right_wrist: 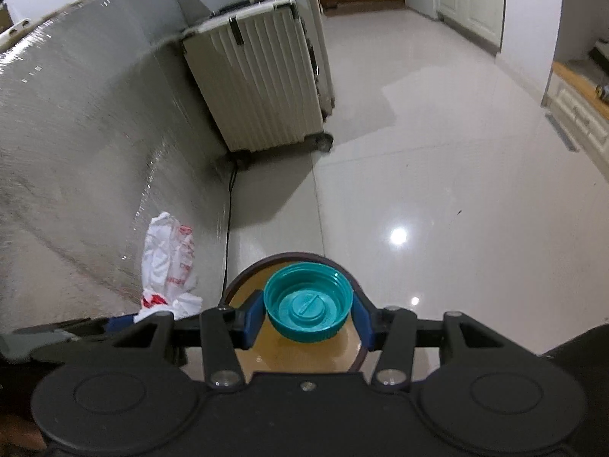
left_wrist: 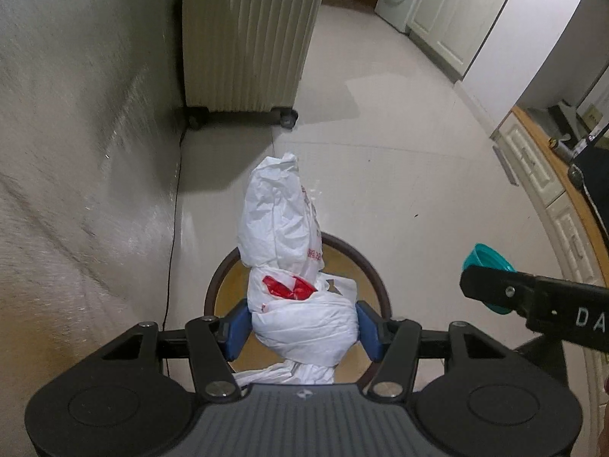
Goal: Collect trash
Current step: 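Carry the bag and teal cap in both tools over the wastebasket, then open both tools to drop the bag and cap into the wastebasket, then raise both tools and move them back over the table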
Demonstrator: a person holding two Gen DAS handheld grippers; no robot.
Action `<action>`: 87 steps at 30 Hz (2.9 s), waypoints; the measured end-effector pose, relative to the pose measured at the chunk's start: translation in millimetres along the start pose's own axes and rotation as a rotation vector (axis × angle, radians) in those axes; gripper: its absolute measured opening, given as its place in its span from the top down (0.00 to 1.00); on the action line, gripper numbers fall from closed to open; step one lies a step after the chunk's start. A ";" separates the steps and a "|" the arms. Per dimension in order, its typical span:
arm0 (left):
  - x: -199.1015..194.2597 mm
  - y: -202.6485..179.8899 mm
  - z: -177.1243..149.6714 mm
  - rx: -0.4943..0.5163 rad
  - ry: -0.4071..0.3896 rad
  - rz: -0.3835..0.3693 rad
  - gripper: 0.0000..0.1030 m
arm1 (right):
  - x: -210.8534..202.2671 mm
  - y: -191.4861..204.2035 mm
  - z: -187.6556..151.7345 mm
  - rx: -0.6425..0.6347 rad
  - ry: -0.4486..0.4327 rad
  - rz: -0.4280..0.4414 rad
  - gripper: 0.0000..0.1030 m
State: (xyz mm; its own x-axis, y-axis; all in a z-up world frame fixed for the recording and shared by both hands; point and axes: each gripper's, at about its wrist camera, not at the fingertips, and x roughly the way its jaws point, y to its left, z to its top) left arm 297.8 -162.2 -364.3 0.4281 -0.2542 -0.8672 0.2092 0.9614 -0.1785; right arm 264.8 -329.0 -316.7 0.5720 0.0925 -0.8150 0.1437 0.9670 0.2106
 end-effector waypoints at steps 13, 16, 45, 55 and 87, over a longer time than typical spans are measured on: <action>93.5 20.0 -19.3 0.000 0.126 -0.021 0.43 | 113.4 -15.5 -9.6 0.117 0.185 0.028 0.52; 105.1 19.8 -23.4 0.041 0.141 -0.009 0.43 | 135.7 -21.8 -14.5 0.146 0.223 0.012 0.52; 113.0 31.1 -24.5 0.067 0.210 0.049 0.02 | 177.0 -46.3 -31.4 0.184 0.292 -0.031 0.01; 90.7 38.7 -20.6 0.057 0.222 0.081 0.00 | 153.4 -54.2 -37.5 0.158 0.269 -0.046 0.00; -131.7 -0.7 -13.2 0.069 0.011 0.059 0.00 | -70.9 -37.9 -28.2 -0.017 0.038 -0.131 0.00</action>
State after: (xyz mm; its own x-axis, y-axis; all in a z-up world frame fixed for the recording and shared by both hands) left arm 229.7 -128.0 -256.1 0.4321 -0.1959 -0.8803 0.2446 0.9650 -0.0947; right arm 196.0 -365.5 -282.2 0.5183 -0.0267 -0.8548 0.2019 0.9751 0.0920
